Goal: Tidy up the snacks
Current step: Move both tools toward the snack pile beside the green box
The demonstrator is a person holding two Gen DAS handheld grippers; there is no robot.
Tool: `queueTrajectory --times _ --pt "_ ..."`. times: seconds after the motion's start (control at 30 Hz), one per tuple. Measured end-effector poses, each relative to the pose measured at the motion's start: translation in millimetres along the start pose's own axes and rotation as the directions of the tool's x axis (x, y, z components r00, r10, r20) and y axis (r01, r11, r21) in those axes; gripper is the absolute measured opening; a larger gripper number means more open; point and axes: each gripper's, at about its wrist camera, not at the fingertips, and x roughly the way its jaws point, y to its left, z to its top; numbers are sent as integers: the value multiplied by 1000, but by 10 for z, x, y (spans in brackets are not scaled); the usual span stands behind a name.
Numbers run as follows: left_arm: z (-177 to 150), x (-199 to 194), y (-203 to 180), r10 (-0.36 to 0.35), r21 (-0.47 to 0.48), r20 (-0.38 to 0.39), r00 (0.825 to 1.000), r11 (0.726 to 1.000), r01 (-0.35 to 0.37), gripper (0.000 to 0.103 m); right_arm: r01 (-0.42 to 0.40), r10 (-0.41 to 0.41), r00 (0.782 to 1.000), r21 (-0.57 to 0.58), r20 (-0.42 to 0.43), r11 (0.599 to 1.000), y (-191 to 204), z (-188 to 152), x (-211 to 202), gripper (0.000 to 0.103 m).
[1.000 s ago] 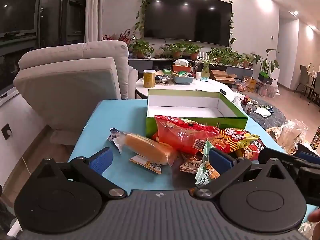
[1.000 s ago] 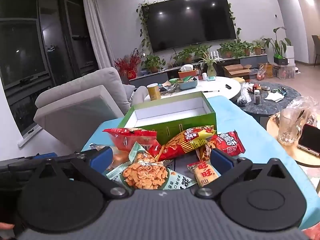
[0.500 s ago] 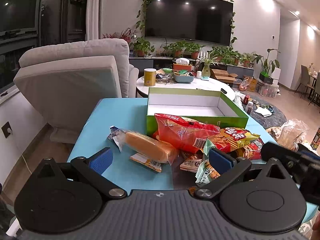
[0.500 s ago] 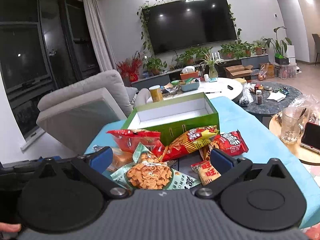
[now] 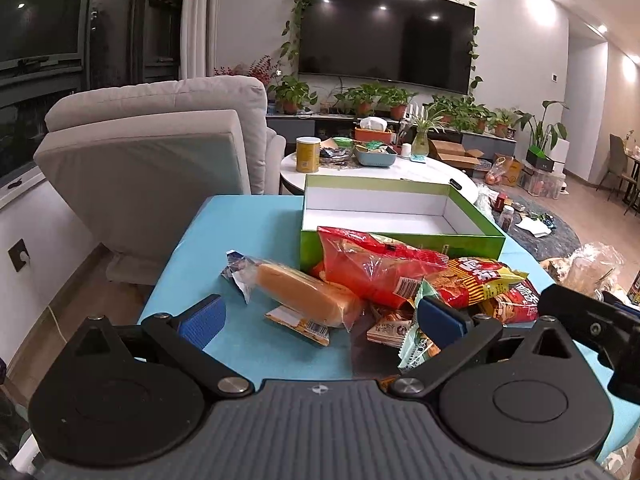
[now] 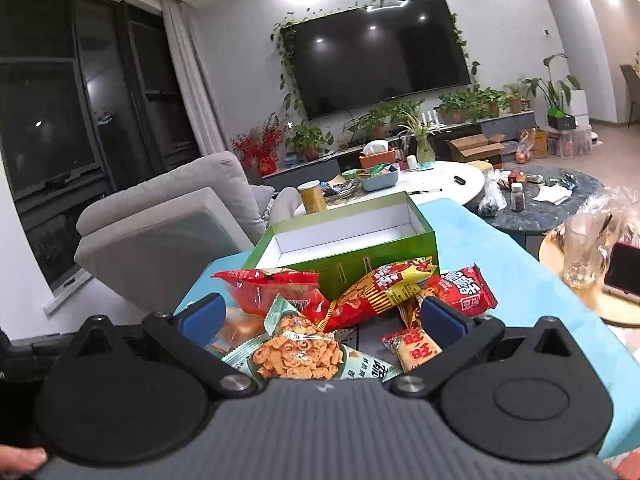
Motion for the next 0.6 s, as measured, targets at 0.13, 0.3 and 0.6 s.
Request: queueTrajectory --times 0.13,0.3,0.6 --pt "0 21 -14 -8 5 -8 1000 1000 8 103 1 -1 1000 -5 -2 1000 5 -6 -19 70" --pt "-35 40 -59 -18 35 -19 1000 999 19 103 -7 8 999 15 -43 1000 -34 -25 38 70" --pt "-72 61 -126 -27 74 -35 999 997 30 103 4 -2 997 35 -72 999 -72 -35 32 70"
